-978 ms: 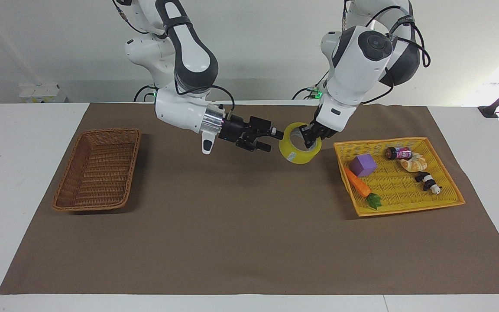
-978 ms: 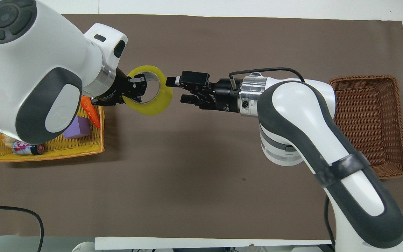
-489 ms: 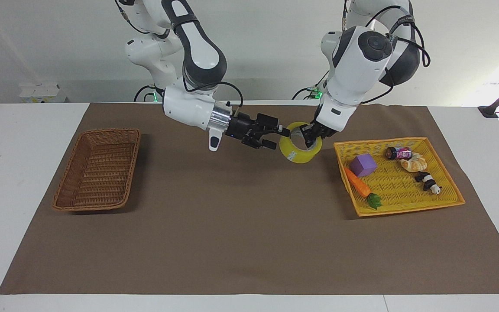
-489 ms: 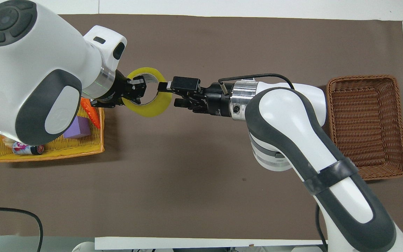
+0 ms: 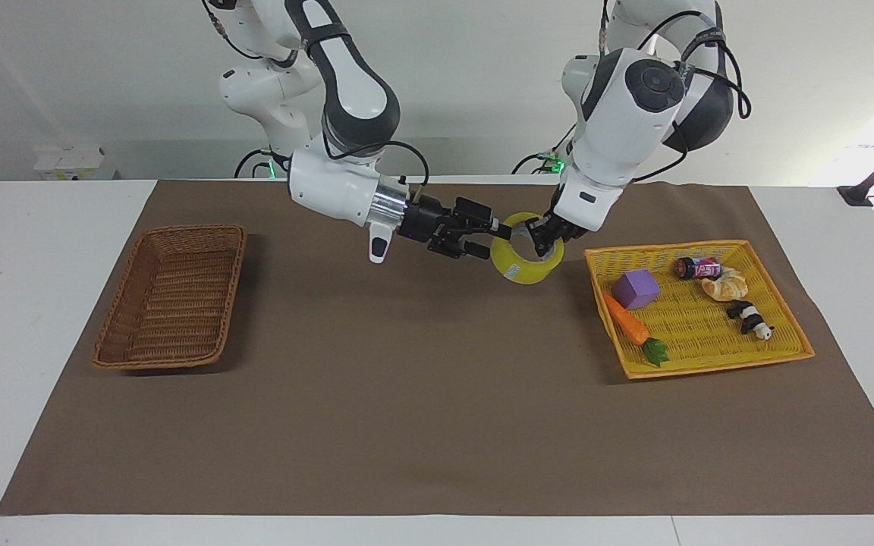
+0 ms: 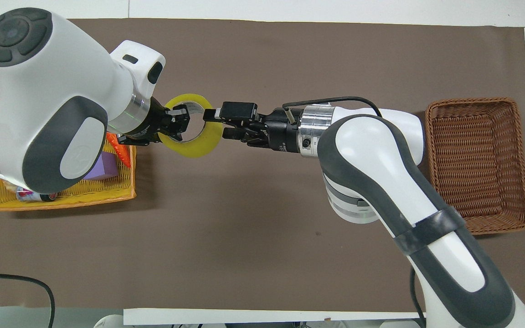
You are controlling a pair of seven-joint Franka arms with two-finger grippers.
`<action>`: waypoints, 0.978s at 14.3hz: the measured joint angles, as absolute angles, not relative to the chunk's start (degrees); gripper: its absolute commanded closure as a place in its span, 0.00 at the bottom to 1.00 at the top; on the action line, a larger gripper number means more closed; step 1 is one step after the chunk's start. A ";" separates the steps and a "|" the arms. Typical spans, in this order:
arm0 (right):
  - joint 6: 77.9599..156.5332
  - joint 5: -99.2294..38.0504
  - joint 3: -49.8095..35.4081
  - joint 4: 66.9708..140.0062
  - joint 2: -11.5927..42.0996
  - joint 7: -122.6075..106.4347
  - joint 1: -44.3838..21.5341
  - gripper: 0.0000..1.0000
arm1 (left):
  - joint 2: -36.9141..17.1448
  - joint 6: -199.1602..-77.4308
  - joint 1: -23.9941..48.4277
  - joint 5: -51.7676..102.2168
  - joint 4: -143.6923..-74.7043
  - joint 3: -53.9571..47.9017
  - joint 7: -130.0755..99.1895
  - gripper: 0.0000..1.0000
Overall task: Move tape to another basket
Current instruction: 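Close the right gripper on the tape roll's rim beside the left gripper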
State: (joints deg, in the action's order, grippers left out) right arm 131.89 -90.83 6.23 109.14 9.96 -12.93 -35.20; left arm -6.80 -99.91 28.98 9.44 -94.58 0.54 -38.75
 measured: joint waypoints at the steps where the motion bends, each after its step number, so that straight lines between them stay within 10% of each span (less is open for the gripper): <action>1: 131.89 -90.83 6.24 109.14 9.97 -12.93 -35.48 0.16 | -6.56 -99.91 28.98 9.44 -94.86 0.54 -38.76 0.96; 5: 134.32 -90.83 6.23 109.14 10.09 -12.93 -37.19 0.17 | -6.38 -99.91 28.99 9.44 -94.98 0.51 -38.76 0.96; 14: 134.32 -91.03 6.31 109.04 10.21 -12.93 -37.31 0.98 | -6.32 -99.91 29.02 9.86 -95.08 0.45 -38.76 0.93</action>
State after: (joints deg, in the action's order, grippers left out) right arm 134.32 -91.03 6.31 109.04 10.21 -12.93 -37.31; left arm -6.32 -99.91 29.02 9.86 -95.08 0.45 -38.76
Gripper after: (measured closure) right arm 0.467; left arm 0.780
